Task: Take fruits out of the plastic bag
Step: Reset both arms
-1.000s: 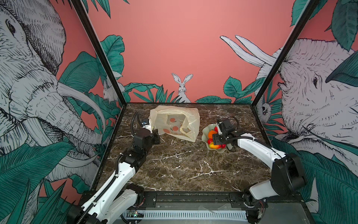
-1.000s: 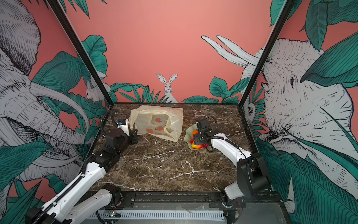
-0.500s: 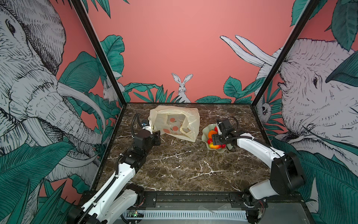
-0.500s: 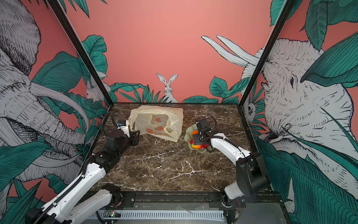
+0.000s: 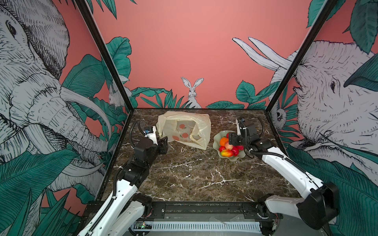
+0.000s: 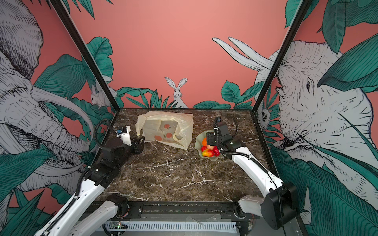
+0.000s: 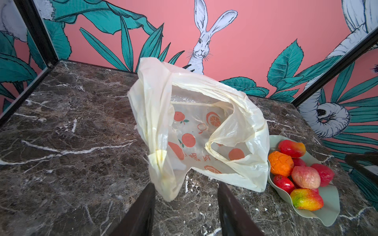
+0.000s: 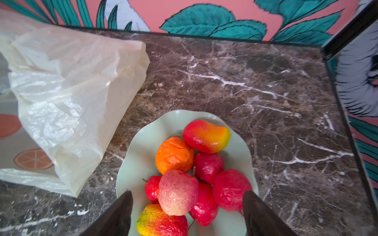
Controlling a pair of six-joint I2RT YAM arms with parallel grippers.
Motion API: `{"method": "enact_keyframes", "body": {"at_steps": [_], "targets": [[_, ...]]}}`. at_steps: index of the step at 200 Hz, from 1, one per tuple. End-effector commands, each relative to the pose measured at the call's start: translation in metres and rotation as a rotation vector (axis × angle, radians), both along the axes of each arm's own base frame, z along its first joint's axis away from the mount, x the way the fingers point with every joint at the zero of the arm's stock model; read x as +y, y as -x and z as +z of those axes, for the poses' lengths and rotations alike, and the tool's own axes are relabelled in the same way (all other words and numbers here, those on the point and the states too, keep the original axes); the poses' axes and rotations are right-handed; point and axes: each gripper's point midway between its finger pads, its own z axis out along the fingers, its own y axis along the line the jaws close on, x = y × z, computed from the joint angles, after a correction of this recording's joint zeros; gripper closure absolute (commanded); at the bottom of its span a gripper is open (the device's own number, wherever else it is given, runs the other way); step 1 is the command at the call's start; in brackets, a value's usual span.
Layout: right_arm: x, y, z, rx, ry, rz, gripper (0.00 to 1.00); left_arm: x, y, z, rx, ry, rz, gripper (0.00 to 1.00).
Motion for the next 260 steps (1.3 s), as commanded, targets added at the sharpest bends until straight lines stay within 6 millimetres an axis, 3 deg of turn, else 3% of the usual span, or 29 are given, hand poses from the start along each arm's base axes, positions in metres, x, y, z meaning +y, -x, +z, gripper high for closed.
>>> {"method": "enact_keyframes", "body": {"at_steps": [1,33,59,82,103,143,157,172,202,222,238,260], "targets": [[-0.037,-0.012,0.039,-0.184,0.068,-0.173,0.12,0.024,0.010,0.037,-0.086,-0.039,0.088,0.48],[-0.104,-0.020,0.056,-0.319,0.073,-0.434,0.04,0.074,0.008,0.057,-0.150,-0.210,0.341,0.31],[-0.161,-0.022,0.037,-0.344,0.072,-0.600,0.01,0.096,-0.009,0.058,-0.172,-0.373,0.495,0.25],[-0.197,-0.015,0.007,-0.358,0.209,-0.682,0.01,0.110,-0.032,0.038,-0.117,-0.505,0.558,0.25],[-0.214,-0.001,-0.021,-0.332,0.279,-0.724,0.00,0.125,-0.050,0.004,-0.043,-0.506,0.556,0.25],[-0.207,0.007,-0.073,-0.271,0.263,-0.637,0.01,0.157,-0.049,-0.065,0.054,-0.502,0.609,0.25],[-0.201,0.001,-0.086,-0.269,0.278,-0.584,0.01,0.164,-0.053,-0.087,0.065,-0.485,0.599,0.26],[-0.188,-0.008,-0.099,-0.253,0.288,-0.475,0.01,0.163,-0.064,-0.111,0.072,-0.442,0.536,0.26],[-0.163,-0.019,-0.098,-0.271,0.254,-0.306,0.02,0.149,-0.091,-0.148,0.084,-0.397,0.396,0.25],[-0.134,-0.018,-0.097,-0.311,0.152,-0.161,0.03,0.130,-0.106,-0.158,0.096,-0.381,0.268,0.28],[-0.109,-0.022,-0.089,-0.399,0.089,-0.038,0.03,0.118,-0.113,-0.155,0.058,-0.361,0.201,0.29],[-0.106,-0.022,-0.100,-0.433,0.090,-0.019,0.02,0.104,-0.116,-0.151,0.013,-0.360,0.117,0.28]]}}
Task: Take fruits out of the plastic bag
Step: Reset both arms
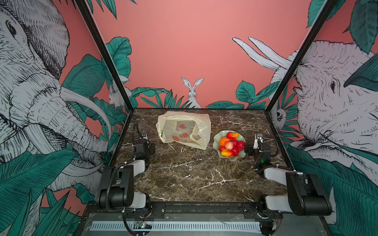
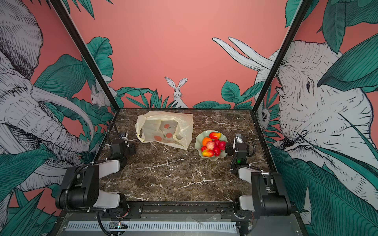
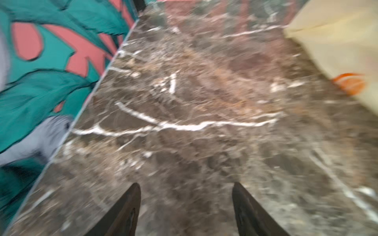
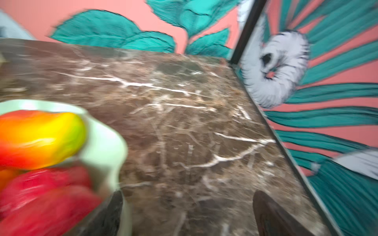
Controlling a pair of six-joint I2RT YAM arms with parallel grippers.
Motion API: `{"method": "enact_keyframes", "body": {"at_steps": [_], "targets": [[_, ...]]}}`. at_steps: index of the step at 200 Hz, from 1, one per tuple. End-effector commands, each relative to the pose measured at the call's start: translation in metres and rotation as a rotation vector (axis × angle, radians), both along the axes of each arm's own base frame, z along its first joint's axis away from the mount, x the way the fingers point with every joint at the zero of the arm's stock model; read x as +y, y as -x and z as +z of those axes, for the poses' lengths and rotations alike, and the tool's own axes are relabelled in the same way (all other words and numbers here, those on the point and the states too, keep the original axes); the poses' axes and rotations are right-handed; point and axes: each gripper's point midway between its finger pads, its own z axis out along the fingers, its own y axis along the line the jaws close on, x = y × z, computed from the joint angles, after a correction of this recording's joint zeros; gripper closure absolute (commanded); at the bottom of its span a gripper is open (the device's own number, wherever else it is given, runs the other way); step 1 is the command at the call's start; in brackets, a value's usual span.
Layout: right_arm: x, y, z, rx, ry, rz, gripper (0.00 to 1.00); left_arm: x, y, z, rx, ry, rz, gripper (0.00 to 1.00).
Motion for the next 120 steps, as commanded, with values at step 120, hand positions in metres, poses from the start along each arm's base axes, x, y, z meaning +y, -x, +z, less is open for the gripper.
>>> {"method": "enact_keyframes", "body": {"at_steps": [120], "targets": [[-0.023,-0.020,0.000,-0.076,-0.019,-0.162,0.01,-0.044,-0.029,0.018,-0.184,-0.060,-0.202,0.00]]}}
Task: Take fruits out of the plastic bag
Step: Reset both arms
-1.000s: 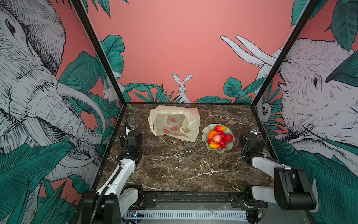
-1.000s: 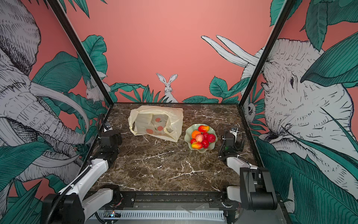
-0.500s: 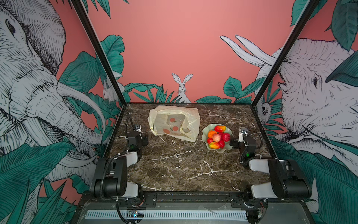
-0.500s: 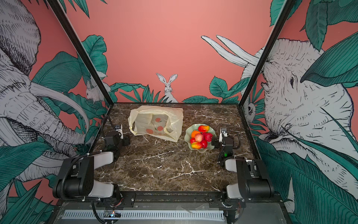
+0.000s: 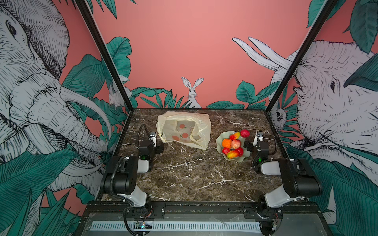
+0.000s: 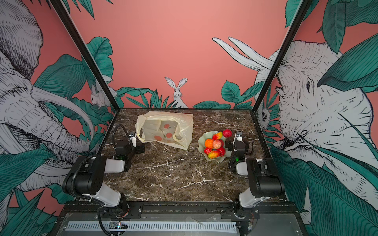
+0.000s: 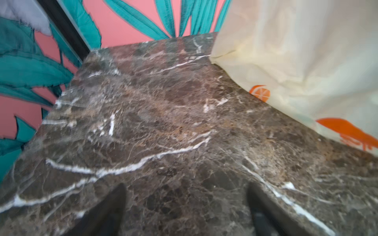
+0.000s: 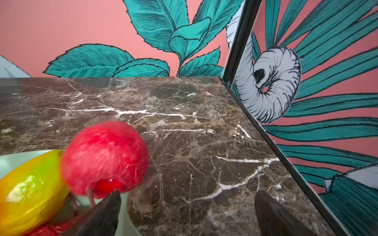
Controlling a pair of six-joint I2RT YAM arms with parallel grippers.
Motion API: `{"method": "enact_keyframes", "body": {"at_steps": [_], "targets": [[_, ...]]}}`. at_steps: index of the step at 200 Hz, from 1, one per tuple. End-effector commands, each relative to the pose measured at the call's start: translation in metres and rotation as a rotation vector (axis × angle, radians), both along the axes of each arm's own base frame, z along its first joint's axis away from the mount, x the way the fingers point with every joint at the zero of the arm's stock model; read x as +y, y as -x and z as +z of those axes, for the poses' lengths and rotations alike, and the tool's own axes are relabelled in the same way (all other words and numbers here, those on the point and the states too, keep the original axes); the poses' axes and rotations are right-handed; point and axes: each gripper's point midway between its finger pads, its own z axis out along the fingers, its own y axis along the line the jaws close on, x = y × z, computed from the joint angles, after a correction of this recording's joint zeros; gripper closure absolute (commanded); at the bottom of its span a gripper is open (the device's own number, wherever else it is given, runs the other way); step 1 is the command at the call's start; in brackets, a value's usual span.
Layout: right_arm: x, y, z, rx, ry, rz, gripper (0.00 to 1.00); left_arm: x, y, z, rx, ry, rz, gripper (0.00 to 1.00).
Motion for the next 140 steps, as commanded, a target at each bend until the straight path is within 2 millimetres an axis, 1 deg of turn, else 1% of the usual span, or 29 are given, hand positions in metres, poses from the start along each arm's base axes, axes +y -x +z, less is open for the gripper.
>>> {"method": "enact_keyframes", "body": {"at_steps": [1,140], "targets": [[-0.0052,0.0058,-0.0059,0.023,-0.002,-0.038,0.01,0.0072,-0.0078,0.0193,-0.058,-0.028,0.032,0.01],[-0.0049,0.0051,-0.0051,0.017,-0.001,-0.036,0.00,0.0070,-0.0075,0.0202,-0.063,-0.027,0.031,0.00]]}}
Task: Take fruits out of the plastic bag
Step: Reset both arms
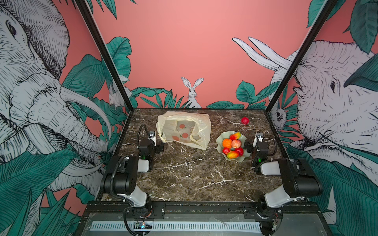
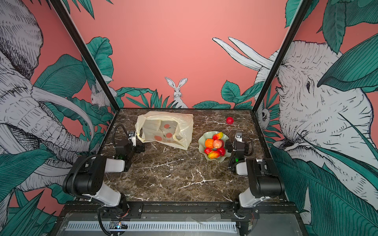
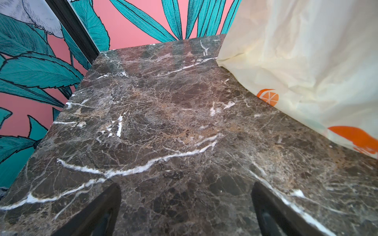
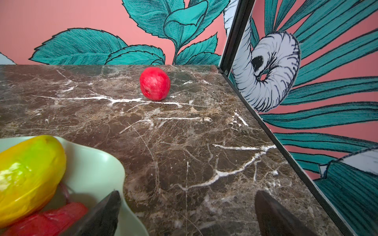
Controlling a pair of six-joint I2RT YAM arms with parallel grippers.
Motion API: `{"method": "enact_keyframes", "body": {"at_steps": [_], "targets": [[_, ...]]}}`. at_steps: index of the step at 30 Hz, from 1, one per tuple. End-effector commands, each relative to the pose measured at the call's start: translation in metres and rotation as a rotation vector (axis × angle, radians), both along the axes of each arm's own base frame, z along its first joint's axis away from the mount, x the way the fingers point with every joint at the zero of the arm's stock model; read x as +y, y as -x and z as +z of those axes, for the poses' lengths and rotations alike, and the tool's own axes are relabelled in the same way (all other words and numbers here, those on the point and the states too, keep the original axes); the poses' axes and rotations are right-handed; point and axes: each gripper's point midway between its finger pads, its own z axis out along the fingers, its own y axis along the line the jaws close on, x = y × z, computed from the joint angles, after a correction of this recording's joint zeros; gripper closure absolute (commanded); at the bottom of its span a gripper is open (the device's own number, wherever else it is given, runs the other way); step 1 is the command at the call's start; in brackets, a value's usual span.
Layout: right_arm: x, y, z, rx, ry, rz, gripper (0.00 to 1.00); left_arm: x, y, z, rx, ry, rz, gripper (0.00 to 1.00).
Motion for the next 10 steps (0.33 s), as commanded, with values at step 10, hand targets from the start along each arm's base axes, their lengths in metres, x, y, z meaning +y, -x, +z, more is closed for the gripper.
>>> {"method": "enact_keyframes", "body": {"at_steps": [10], "targets": [[-0.0026,0.0006,0.0044,-0.020,-0.001,-0.019,0.01,0.0012,-0.0056,0.0181,-0.057,-0.012,0.000,0.00]]}}
